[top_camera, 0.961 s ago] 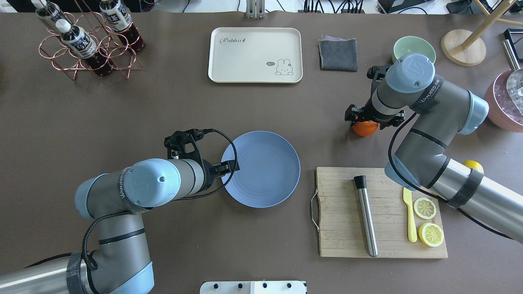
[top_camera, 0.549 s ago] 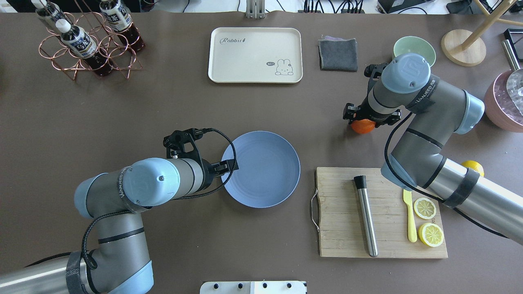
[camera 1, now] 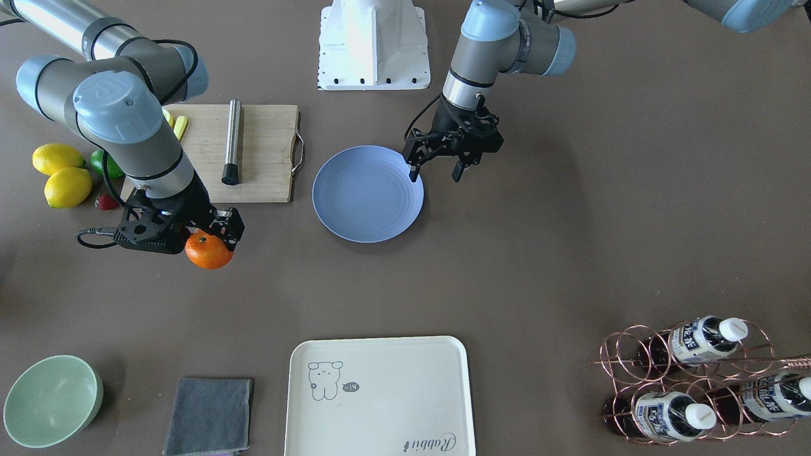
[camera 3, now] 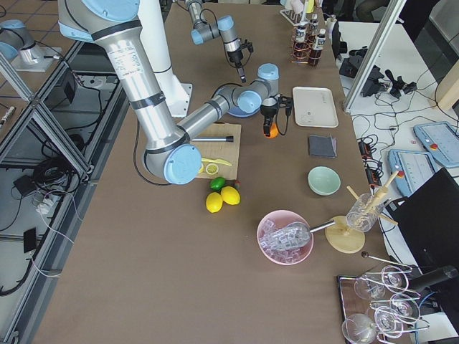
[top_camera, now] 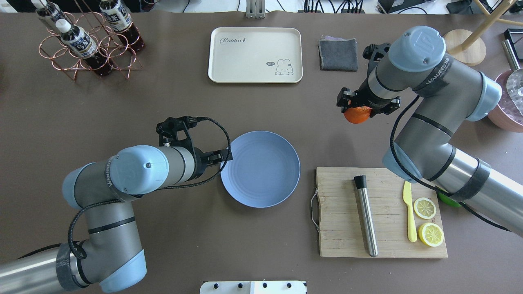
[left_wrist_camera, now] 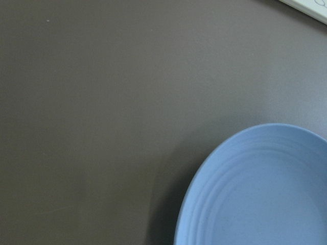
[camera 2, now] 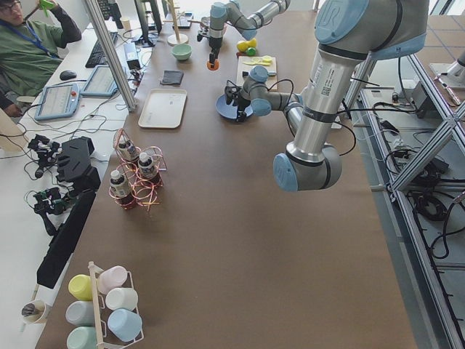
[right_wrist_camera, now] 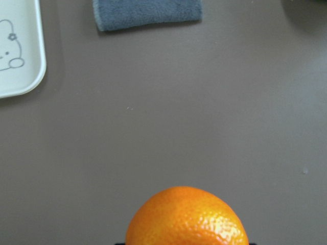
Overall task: Pick orange to plate
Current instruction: 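Carry the orange over the blue plate with the right gripper while the left gripper withdraws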
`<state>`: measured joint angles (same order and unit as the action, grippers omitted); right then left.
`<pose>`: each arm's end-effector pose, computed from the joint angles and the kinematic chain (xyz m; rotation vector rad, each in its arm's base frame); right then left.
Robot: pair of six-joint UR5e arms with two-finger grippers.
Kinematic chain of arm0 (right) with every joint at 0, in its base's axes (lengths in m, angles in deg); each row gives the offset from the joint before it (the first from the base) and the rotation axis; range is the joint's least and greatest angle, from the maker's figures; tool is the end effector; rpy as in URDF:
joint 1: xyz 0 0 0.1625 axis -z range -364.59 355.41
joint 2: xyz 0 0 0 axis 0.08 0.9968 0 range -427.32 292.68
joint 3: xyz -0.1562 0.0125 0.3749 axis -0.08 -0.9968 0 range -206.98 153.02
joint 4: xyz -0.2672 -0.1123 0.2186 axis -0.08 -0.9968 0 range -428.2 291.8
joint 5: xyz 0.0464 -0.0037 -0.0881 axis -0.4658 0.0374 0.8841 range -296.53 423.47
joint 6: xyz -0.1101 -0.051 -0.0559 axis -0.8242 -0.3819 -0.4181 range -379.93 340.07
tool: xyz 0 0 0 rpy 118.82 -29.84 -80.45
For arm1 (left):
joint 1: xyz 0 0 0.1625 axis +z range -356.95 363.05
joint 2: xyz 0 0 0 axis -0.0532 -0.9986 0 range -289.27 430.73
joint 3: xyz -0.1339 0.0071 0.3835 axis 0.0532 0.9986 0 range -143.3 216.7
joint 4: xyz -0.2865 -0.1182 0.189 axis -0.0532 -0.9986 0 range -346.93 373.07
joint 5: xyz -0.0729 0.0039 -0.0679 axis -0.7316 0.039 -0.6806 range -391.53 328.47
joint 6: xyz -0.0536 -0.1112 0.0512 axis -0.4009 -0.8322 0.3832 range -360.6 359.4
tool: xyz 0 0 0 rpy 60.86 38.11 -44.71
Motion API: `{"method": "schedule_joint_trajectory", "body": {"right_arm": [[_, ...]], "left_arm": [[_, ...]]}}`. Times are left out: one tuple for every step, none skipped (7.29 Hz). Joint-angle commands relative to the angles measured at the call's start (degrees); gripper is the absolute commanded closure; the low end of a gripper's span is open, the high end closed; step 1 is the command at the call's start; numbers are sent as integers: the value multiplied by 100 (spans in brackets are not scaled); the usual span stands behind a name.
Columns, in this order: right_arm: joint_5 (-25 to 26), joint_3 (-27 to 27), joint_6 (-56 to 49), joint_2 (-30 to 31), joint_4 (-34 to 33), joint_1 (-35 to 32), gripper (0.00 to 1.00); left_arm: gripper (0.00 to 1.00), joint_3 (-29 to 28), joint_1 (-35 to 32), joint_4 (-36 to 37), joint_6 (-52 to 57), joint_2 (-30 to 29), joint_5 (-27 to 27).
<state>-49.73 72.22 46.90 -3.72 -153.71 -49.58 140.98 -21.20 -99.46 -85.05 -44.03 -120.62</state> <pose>-0.3748 -0.4888 0.3596 0.0652 -0.7900 0.2192 0.4891 -0.3689 0.2946 0.2917 1.0394 -0.3027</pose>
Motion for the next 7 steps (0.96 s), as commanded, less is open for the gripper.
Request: {"method": "schedule_joint_trajectory", "body": {"right_arm": [[296,293,371,-381,-483,462,100],[568,293,601,-627,-632,787,100],[771,284,681,-812,-729,1060,100],[973,276,917,-927,-730,1350,100],[1088,258,998,-1016,-730,1562,100],[1255,197,1068,-1077,-696,1790,100],[1378,109,1069,-1174,-686,1923,100]], "left_arm": [[2,286,-394,3,751,497,5],[2,443,-596,-14,841,699,-29],[2,549,-903,-6,1382,814,-73],[2,794,-1080,-32,1700,1207,-100],[2,909,-1386,-32,1712,1272,-300],[2,823,-1528,-49,1721,1272,-537],[2,805,-1669,-58,1730,1281,-557]]}}
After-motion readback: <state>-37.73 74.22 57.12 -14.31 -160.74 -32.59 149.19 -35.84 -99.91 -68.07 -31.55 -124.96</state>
